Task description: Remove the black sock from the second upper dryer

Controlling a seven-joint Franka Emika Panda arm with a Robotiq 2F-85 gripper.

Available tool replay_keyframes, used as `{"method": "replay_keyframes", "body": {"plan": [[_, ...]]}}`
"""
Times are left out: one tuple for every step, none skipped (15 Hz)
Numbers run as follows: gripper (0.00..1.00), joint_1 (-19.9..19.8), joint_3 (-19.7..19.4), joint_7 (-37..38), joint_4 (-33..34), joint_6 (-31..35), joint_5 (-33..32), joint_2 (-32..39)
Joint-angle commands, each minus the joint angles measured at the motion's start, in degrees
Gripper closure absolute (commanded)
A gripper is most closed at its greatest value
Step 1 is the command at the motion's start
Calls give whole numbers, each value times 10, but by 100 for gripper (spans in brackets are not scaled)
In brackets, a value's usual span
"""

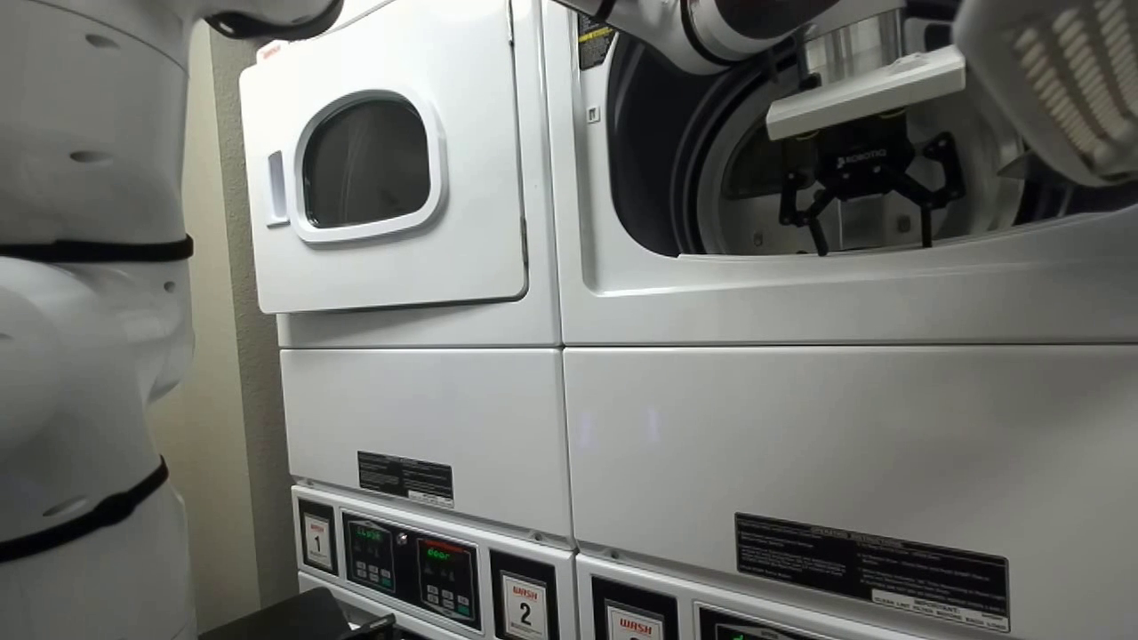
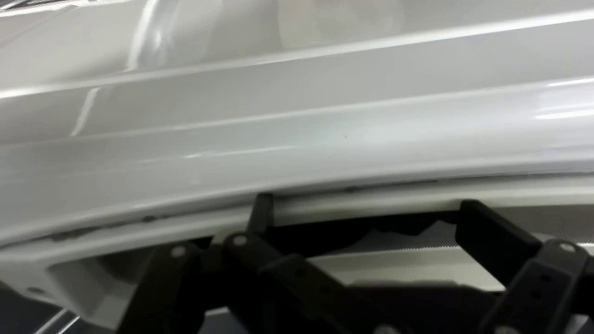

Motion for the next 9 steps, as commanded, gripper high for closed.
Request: {"method": "replay_keyframes", "body": {"plan": [[0, -2, 12, 8, 1, 22, -3, 4], [0, -2, 13, 9, 5, 20, -1, 6], [0, -1, 15, 10, 9, 21, 1, 8], [0, 0, 17, 11, 12, 21, 0, 9], [0, 0, 20, 11, 14, 25, 1, 10], [0, 1, 23, 12, 17, 27, 2, 12], [0, 2, 26, 12, 18, 27, 2, 13], [0, 3, 28, 13, 17, 29, 0, 14], [0, 2, 31, 11, 17, 30, 0, 16]]}}
